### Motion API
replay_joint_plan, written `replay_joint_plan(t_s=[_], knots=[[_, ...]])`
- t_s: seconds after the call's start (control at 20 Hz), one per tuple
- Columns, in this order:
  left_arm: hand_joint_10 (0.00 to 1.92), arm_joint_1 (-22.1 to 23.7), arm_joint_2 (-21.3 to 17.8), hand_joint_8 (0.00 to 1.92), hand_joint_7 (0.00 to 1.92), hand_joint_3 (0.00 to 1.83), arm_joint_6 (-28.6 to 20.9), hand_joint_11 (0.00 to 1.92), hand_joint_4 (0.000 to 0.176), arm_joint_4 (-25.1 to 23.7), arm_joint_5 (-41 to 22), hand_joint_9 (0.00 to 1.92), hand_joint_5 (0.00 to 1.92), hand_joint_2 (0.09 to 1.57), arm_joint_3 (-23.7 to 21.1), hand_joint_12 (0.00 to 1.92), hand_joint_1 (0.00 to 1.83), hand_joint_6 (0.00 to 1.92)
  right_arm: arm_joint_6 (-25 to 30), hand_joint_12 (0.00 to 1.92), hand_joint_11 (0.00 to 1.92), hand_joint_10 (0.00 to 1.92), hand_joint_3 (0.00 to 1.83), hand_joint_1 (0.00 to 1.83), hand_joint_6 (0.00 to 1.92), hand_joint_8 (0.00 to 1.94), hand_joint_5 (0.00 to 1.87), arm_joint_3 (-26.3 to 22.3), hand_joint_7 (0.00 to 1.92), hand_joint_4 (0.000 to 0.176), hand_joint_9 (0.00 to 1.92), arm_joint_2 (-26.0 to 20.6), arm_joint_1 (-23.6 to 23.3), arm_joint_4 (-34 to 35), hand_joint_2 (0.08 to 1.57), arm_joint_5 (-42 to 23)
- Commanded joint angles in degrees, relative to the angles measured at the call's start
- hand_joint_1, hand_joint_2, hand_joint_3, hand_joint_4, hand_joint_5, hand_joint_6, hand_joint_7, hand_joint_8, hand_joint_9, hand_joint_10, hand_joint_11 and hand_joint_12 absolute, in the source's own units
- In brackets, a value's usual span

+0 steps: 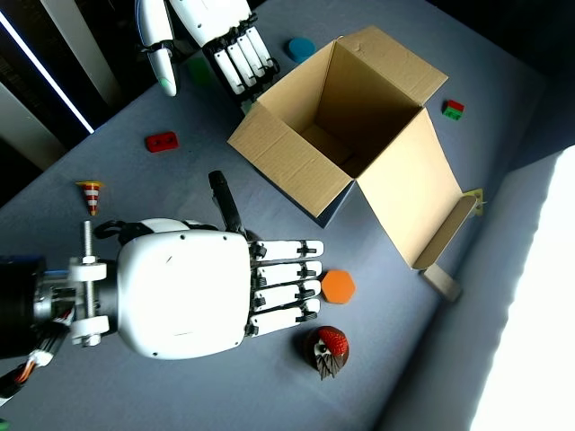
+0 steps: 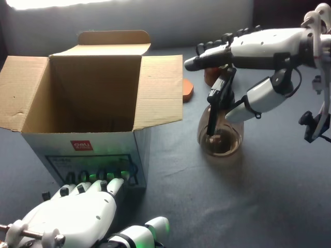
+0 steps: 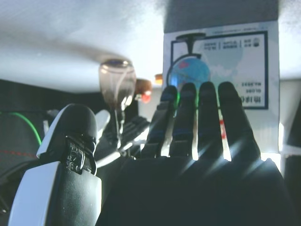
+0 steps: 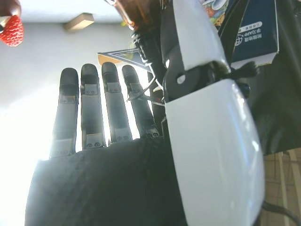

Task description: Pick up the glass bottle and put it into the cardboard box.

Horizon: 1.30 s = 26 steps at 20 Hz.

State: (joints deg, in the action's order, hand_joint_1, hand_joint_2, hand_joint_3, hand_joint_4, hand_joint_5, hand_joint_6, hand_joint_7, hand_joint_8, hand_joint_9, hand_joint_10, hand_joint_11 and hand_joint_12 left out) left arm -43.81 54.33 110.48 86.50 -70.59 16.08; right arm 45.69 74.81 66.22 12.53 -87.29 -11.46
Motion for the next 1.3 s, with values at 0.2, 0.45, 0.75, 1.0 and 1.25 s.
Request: replay_joint_plan(t_s=[0.2, 0.45, 0.75, 1.0, 1.25], knots=[[0.0, -0.53, -0.98, 0.0, 0.03, 0.0, -0.94, 0.0, 0.0, -3.57, 0.29, 0.0, 0.03, 1.25, 1.79, 0.0, 0.0, 0.0, 0.34, 0.48, 0.0, 0.0, 0.0, 1.02, 0.01, 0.0, 0.16, 0.3, 0.2, 0.0, 0.2, 0.06, 0.32, 0.41, 1.05, 0.89], [0.0, -1.14, -2.39, 0.0, 0.02, 0.0, -1.93, 0.0, 0.0, -3.61, 1.01, 0.0, 0.03, 1.25, 2.85, 0.0, 0.0, 0.0, 0.35, 0.42, 0.0, 0.0, 0.0, 1.04, 0.0, 0.0, 0.16, 0.29, 0.21, 0.0, 0.19, 0.14, 0.56, 0.25, 1.04, 0.69], [0.0, -2.41, -3.38, 0.0, 0.02, 0.0, -3.86, 0.0, 0.0, -3.92, 2.32, 0.0, 0.02, 1.25, 3.33, 0.0, 0.0, 0.0, 0.37, 0.41, 0.0, 0.0, 0.0, 1.05, 0.01, 0.0, 0.15, 0.29, 0.2, 0.0, 0.19, 0.12, 0.37, 0.26, 1.04, 0.31], [0.0, -2.73, -4.03, 0.0, 0.02, 0.0, -4.28, 0.0, 0.0, -3.94, 2.32, 0.0, 0.01, 1.25, 3.03, 0.0, 0.0, 0.0, 0.37, 0.41, 0.0, 0.01, 0.0, 1.05, 0.01, 0.01, 0.15, 0.28, 0.21, 0.0, 0.2, 0.01, -0.08, 0.26, 1.04, 0.04], [0.0, -2.69, -4.35, 0.0, 0.02, 0.0, -4.31, 0.0, 0.0, -4.05, 2.85, 0.0, 0.02, 1.26, 2.85, 0.0, 0.0, 0.0, 0.37, 0.8, 0.0, 0.04, 0.01, 1.04, 0.05, 0.02, 0.34, 0.29, 0.4, 0.0, 0.33, -0.07, -0.3, 0.26, 1.06, -0.01]])
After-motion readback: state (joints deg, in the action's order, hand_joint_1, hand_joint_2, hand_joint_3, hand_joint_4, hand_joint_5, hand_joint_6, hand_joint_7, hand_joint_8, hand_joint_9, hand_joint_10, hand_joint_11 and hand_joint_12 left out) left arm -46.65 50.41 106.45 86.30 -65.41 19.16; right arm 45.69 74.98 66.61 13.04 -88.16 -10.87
